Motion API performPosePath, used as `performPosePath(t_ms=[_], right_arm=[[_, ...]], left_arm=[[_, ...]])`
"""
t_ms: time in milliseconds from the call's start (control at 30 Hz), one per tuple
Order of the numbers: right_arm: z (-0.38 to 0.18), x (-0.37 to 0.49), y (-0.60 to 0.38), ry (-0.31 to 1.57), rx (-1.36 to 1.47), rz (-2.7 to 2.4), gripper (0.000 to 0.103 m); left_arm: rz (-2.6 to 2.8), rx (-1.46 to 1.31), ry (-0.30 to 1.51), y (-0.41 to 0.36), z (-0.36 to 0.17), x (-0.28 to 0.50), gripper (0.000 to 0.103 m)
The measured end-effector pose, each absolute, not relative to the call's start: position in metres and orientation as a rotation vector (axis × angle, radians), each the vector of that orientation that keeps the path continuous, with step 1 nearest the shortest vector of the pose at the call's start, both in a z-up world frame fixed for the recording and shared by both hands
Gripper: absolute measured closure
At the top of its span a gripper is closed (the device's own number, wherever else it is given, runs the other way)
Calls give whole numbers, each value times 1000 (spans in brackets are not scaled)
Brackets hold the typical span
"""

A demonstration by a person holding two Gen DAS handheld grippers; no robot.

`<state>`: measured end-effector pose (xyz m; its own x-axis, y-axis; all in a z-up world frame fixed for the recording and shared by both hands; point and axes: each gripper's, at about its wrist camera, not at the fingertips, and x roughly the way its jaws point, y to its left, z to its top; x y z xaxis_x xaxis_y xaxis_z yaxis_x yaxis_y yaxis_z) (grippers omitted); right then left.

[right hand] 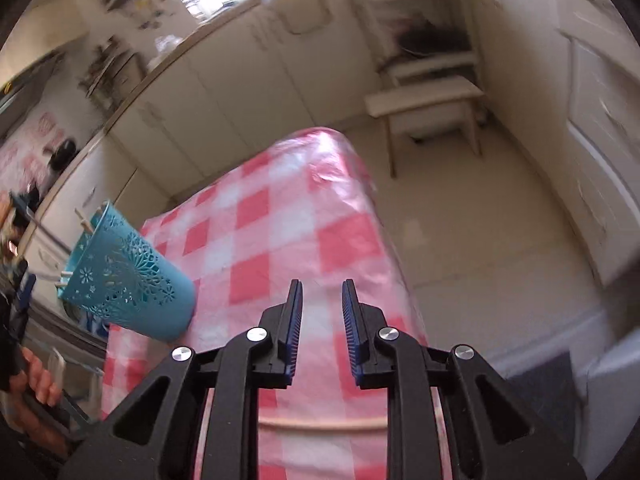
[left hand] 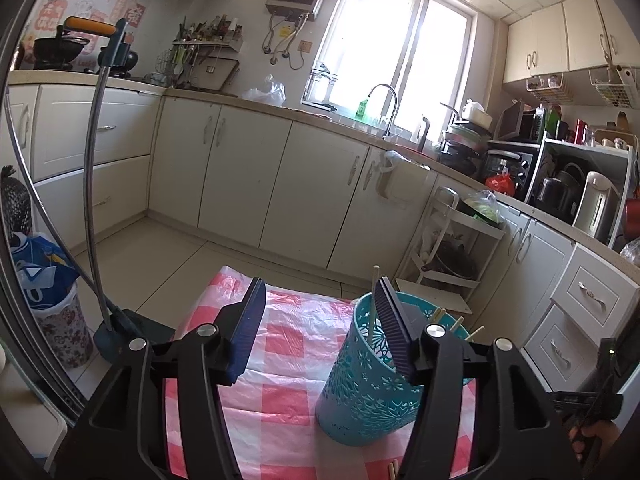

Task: Organize utensils
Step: 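Carry the held stick over the teal basket and open the right gripper, then lower the right gripper to the sticks and grasp one wooden stick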

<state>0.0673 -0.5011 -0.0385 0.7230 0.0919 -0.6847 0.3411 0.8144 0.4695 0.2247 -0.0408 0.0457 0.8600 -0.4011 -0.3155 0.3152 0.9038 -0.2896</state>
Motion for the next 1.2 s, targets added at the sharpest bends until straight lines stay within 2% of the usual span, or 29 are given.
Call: performPosePath(t_ms=[100, 167, 300, 367, 533, 600, 700, 800, 967, 1067, 1200], right_arm=[[-50, 25, -497, 738, 716, -155, 80], [-58, 10, -494, 760, 704, -186, 72], [-69, 0, -484, 820, 651, -190, 72], [-61, 7, -461, 819, 498, -141, 71], [-49, 39, -382, 903, -149, 121, 70], [-54, 47, -375, 958, -276, 187, 70], [-61, 51, -381, 1048, -318, 220, 70], [-59, 39, -411, 1074, -144, 178, 65], [-83, -10, -494, 1082, 433, 6, 59], [-105, -38, -549, 983, 783, -104, 58], [-125, -44, -572, 911, 979, -112, 58]], left_arm=[[-397, -217, 395, -48, 44, 225, 48], [-408, -215, 396, -50, 44, 224, 47], [-423, -213, 398, -52, 44, 221, 46], [-429, -212, 402, -52, 44, 220, 45], [-419, -222, 420, -45, 40, 221, 45], [-414, -225, 431, -44, 39, 222, 45], [-408, -222, 440, -44, 36, 223, 45], [-403, -229, 448, -44, 36, 227, 44], [-416, -233, 470, -50, 35, 231, 42], [-420, -221, 474, -54, 33, 230, 42], [-418, -216, 483, -59, 29, 229, 41]])
